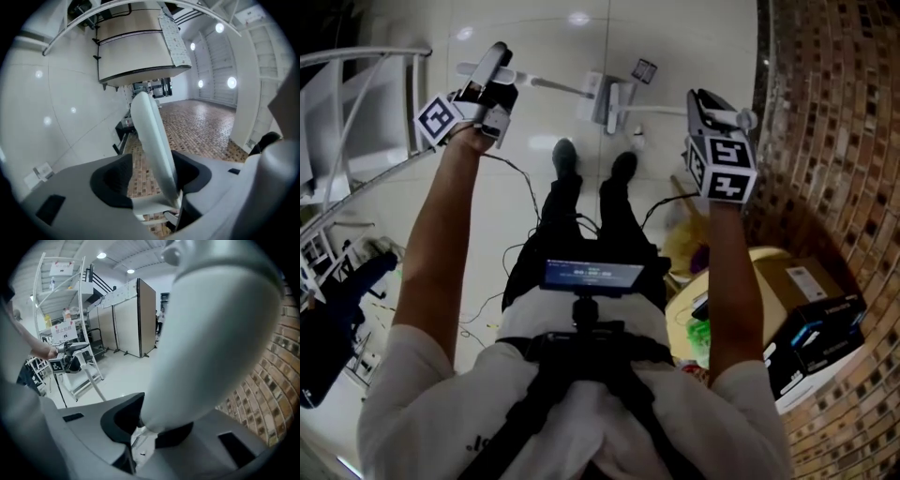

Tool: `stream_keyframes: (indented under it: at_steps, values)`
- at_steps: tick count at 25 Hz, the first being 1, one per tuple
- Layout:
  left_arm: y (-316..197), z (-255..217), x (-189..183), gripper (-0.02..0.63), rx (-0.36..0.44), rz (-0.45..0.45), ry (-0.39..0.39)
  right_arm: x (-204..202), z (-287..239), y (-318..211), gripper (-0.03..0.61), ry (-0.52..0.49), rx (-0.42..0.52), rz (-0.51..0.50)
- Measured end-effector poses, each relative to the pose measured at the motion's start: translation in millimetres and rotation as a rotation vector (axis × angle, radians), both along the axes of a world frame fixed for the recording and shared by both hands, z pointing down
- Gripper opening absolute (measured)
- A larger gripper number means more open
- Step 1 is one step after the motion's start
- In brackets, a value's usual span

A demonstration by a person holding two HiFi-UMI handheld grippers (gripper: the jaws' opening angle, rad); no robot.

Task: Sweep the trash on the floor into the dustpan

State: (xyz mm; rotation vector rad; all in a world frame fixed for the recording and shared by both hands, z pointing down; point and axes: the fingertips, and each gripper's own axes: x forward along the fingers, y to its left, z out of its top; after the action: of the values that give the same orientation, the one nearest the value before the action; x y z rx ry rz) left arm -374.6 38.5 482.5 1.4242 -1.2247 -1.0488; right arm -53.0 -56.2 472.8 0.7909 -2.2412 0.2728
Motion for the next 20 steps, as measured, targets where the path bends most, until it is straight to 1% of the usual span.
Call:
stream_keyframes:
  at_steps: [1,2,3,4,6,9,13,15,17,18,20]
  values:
    - [-2,-4,0,0.228,0.033,-0.002,0.019,2,-3,-3,0.041,0.002,0.002,-0.01]
    - [-5,-9,2,0.166,0.063,0.002,0.019,6,-8,-7,0.04,0.003,0.007,-0.017]
    - [-7,-15,5,0.144,0.084,0.013,0.001,9,-14,-13,0.04,0.003,0.017,-0.022]
    - [-9,-21,9,0.105,0.098,0.025,-0.022,12,-21,-20,0.04,0.0,0.028,-0.024]
    - [-11,-30,15,0.048,0.112,0.031,-0.047,19,-38,-36,0.04,-0.006,0.056,-0.024]
    - [-9,-37,18,0.034,0.127,-0.011,-0.038,29,-66,-59,0.04,0.002,0.123,-0.03]
    - [-7,-48,20,0.025,0.16,-0.116,-0.046,38,-84,-90,0.043,0.016,0.233,-0.029]
    - [-3,-51,23,0.02,0.168,-0.163,-0.055,39,-76,-102,0.043,0.013,0.266,-0.019]
    - [1,-50,27,0.017,0.161,-0.18,-0.063,36,-58,-108,0.043,0.022,0.283,-0.017]
    - [2,-49,29,0.015,0.154,-0.18,-0.065,34,-45,-110,0.041,0.031,0.28,-0.018]
    - [4,-47,31,0.015,0.14,-0.181,-0.065,31,-13,-107,0.043,0.061,0.241,-0.02]
